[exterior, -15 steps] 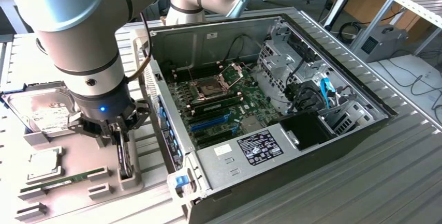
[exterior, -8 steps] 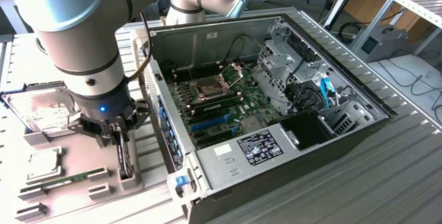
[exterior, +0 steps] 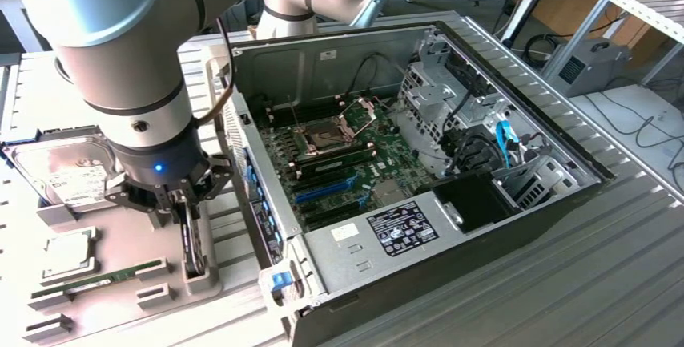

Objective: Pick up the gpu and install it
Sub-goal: 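Pick up the gpu and move the gpu toward the slot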

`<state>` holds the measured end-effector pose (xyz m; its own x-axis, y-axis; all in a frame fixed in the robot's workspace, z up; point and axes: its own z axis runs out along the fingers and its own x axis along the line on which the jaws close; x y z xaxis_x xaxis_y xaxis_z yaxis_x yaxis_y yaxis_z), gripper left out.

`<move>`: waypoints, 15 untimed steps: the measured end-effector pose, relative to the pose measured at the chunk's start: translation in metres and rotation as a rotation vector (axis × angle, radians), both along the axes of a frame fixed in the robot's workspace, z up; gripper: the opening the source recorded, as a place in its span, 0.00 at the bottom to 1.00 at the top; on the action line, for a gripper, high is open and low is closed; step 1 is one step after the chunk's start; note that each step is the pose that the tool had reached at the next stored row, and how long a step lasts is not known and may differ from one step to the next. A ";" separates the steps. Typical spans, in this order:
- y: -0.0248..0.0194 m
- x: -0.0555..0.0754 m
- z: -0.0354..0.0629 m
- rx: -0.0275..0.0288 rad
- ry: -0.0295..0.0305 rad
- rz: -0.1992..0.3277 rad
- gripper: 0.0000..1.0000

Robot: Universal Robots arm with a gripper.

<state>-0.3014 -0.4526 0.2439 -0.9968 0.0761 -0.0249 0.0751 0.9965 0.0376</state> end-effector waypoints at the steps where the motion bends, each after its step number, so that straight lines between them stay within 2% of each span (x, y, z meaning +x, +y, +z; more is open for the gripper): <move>1: 0.0000 0.000 0.0005 -0.0001 0.0000 0.000 0.26; 15: 0.0001 0.000 0.0057 0.0001 -0.0001 0.000 0.26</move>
<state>-0.3013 -0.4526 0.2496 -0.9968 0.0760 -0.0250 0.0751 0.9965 0.0376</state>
